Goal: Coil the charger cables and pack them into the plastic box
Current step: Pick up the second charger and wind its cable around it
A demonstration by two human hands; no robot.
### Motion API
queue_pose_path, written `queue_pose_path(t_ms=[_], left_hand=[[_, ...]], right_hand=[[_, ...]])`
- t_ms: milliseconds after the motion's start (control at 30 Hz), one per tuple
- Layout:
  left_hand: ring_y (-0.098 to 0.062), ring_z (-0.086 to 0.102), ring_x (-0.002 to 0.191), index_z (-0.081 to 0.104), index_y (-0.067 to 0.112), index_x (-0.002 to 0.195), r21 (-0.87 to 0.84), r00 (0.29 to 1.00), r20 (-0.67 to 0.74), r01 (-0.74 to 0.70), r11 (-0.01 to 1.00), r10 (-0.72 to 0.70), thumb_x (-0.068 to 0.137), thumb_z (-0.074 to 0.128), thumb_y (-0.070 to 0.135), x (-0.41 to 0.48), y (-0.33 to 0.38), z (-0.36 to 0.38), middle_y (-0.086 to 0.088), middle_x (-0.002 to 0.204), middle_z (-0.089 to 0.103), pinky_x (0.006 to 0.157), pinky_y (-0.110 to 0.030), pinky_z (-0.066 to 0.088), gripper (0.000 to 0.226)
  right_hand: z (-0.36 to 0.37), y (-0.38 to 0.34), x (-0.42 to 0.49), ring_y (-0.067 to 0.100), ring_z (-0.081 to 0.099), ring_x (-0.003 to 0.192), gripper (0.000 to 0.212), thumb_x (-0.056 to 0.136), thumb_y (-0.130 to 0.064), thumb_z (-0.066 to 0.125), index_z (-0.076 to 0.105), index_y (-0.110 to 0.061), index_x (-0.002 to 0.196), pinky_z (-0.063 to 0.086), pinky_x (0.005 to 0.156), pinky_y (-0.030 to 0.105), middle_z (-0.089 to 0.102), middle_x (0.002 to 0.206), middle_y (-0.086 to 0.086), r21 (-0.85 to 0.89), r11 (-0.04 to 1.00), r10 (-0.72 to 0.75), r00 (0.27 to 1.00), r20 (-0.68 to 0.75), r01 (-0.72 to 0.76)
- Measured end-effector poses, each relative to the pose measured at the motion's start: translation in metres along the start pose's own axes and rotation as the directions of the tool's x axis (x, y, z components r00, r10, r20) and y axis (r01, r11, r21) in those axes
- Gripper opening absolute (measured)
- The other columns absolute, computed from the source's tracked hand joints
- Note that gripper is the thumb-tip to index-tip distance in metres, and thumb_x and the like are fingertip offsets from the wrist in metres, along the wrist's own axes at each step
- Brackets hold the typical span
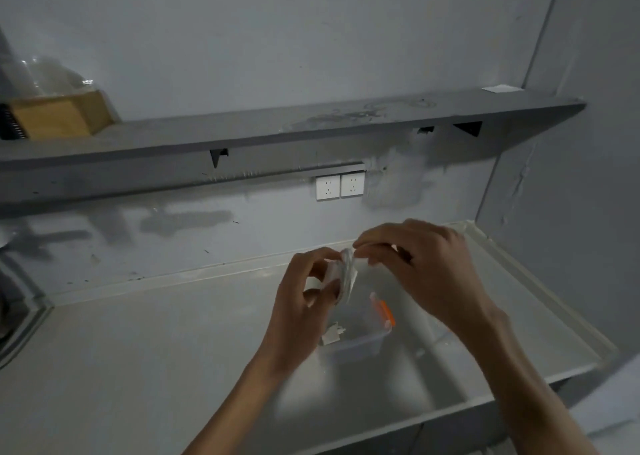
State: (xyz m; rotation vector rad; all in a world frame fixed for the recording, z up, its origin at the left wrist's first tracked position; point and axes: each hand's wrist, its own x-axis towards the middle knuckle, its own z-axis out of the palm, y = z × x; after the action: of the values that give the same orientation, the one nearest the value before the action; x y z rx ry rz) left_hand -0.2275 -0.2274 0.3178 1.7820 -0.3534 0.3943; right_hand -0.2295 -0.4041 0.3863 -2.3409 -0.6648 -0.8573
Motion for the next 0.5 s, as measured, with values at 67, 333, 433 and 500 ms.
queue_pose_path(t_ms=[67,333,433,500], left_hand=[[-0.012,0.061,0.096,0.061,0.016,0.11,-0.068,0.996,0.085,-0.023,0.997,0.029,0.083,0.058,-0.012,-0.006,0.016,-0.004,0.003,0.103,0.064,0.073,-0.015,0.051,0.039],[-0.025,0.069,0.096,0.061,0.006,0.112,-0.436,0.994,0.107,0.045,0.899,0.003,0.08,0.06,0.001,-0.003,0.057,-0.015,-0.009,0.101,0.071,0.081,-0.032,0.053,0.033],[-0.026,0.063,0.091,0.06,0.001,0.118,-0.626,0.983,-0.003,0.141,0.767,-0.184,0.082,0.058,-0.001,0.014,0.051,-0.009,-0.017,0.1,0.067,0.083,-0.037,0.049,0.037],[-0.021,0.064,0.09,0.059,0.003,0.121,-0.681,0.944,-0.069,0.191,0.707,-0.322,0.088,0.056,0.0,0.028,0.045,-0.009,-0.013,0.1,0.067,0.09,-0.039,0.052,0.034]], right_hand=[[-0.006,0.012,0.012,-0.001,0.064,0.07,0.015,0.086,-0.036,0.061,0.075,-0.033,0.085,0.048,0.064,0.017,0.068,0.078,-0.027,0.052,0.998,-0.029,0.999,-0.021,0.03],[0.054,0.03,-0.01,0.004,0.032,0.043,0.029,0.093,-0.029,0.057,0.066,-0.017,0.069,0.026,0.041,0.014,0.048,0.048,-0.01,0.734,0.54,0.344,0.904,0.254,-0.412],[0.079,0.006,-0.036,0.008,0.03,0.04,0.034,0.097,-0.031,0.049,0.065,-0.014,0.071,0.024,0.038,0.016,0.044,0.047,-0.007,0.725,0.402,0.411,0.818,0.403,-0.559],[0.088,-0.012,-0.05,0.009,0.032,0.038,0.035,0.099,-0.026,0.045,0.066,-0.009,0.076,0.025,0.037,0.017,0.046,0.046,-0.006,0.683,0.381,0.417,0.775,0.475,-0.623]])
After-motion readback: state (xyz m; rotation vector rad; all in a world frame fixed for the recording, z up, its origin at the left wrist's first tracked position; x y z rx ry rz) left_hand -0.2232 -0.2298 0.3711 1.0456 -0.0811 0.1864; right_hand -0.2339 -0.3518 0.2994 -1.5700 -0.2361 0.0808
